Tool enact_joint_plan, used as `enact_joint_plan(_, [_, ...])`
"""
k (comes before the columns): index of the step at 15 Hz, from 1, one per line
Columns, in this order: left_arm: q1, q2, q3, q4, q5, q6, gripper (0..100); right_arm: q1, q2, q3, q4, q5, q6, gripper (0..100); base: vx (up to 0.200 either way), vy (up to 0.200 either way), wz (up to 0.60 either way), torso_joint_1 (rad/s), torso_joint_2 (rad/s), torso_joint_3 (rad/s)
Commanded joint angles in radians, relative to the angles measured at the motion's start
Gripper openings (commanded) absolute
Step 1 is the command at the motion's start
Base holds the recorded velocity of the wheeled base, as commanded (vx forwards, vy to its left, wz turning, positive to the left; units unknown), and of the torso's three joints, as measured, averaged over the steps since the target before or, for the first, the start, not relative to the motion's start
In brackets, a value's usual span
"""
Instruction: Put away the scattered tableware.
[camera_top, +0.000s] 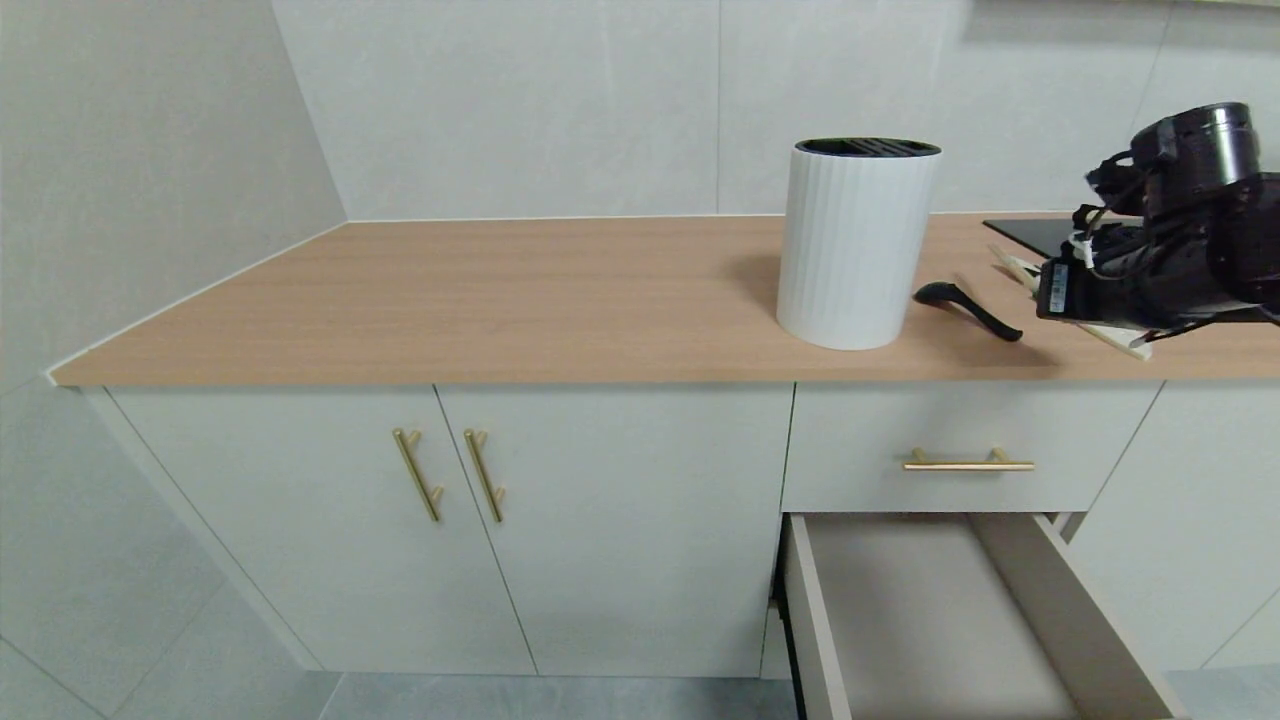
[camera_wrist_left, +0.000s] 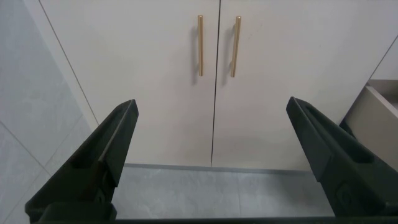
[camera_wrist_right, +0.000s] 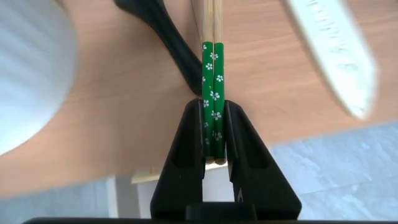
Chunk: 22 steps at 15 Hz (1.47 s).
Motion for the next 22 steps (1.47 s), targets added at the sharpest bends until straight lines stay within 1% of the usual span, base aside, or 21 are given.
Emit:
enact_joint_plan(1, [0.000,0.000,-0.001,-0.001,0.001,0.000,100,0.029,-0.253,0.161,0.001,0.008,-0.004,0,0.000,0.000,0.00,0.000,0.00,0.000])
enact_joint_plan(3, [0.000,0.000,-0.001,-0.001,0.001,0.000,100,0.040,-0.417,0.259,0.013,0.011,-0.010,0,0.000,0.000,0.00,0.000,0.00,0.000])
enact_joint_plan(4, [0.000,0.000,0.001,-0.001,0.001,-0.001,100,0.043,-0.486,0.298,0.036,0.031,-0.014,0,0.000,0.000,0.00,0.000,0.00,0.000])
enact_joint_plan(5, [0.000,0.000,0.001,-0.001,0.001,-0.001,100,0.052,-0.549,0.327,0.067,0.077,-0.030,0,0.000,0.000,0.00,0.000,0.00,0.000])
enact_joint_plan(6, [0.000,0.000,0.001,-0.001,0.001,-0.001,100,0.054,-0.627,0.365,0.122,0.148,-0.043,0,0.000,0.000,0.00,0.000,0.00,0.000])
enact_joint_plan(7, [0.000,0.000,-0.001,-0.001,0.001,0.000,100,0.054,-0.655,0.377,0.147,0.169,-0.044,0,0.000,0.000,0.00,0.000,0.00,0.000])
enact_joint_plan(8, [0.000,0.000,0.001,-0.001,0.001,0.000,100,0.058,-0.727,0.402,0.240,0.212,-0.047,0,0.000,0.000,0.00,0.000,0.00,0.000])
enact_joint_plan(9, [0.000,0.000,0.001,-0.001,0.001,0.000,100,0.064,-0.753,0.411,0.289,0.231,-0.047,0,0.000,0.000,0.00,0.000,0.00,0.000])
enact_joint_plan(10, [0.000,0.000,0.001,-0.001,0.001,-0.001,100,0.081,-0.791,0.431,0.377,0.284,-0.047,0,0.000,0.000,0.00,0.000,0.00,0.000])
enact_joint_plan(12, [0.000,0.000,-0.001,-0.001,0.001,0.000,100,0.084,-0.808,0.456,0.438,0.330,-0.053,0,0.000,0.000,0.00,0.000,0.00,0.000])
enact_joint_plan(13, [0.000,0.000,0.001,-0.001,0.001,0.000,100,0.086,-0.802,0.479,0.480,0.340,-0.069,0,0.000,0.000,0.00,0.000,0.00,0.000])
enact_joint_plan(15, [0.000,0.000,-0.001,-0.001,0.001,0.000,100,0.150,-0.761,0.557,0.529,0.335,-0.073,0,0.000,0.000,0.00,0.000,0.00,0.000])
enact_joint_plan(16, [0.000,0.000,0.001,-0.001,0.001,0.000,100,0.172,-0.713,0.624,0.520,0.333,-0.073,0,0.000,0.000,0.00,0.000,0.00,0.000])
enact_joint_plan(18, [0.000,0.000,0.001,-0.001,0.001,0.000,100,0.184,-0.534,0.713,0.408,0.333,-0.072,0,0.000,0.000,0.00,0.000,0.00,0.000])
enact_joint_plan(20, [0.000,0.000,-0.001,-0.001,0.001,0.000,100,0.181,-0.353,0.749,0.289,0.332,-0.067,0,0.000,0.000,0.00,0.000,0.00,0.000])
enact_joint_plan(21, [0.000,0.000,-0.001,-0.001,0.001,0.000,100,0.181,-0.285,0.747,0.266,0.327,-0.066,0,0.000,0.000,0.00,0.000,0.00,0.000])
enact_joint_plan(22, [0.000,0.000,-0.001,-0.001,0.001,0.000,100,0.181,-0.265,0.747,0.260,0.323,-0.066,0,0.000,0.000,0.00,0.000,0.00,0.000])
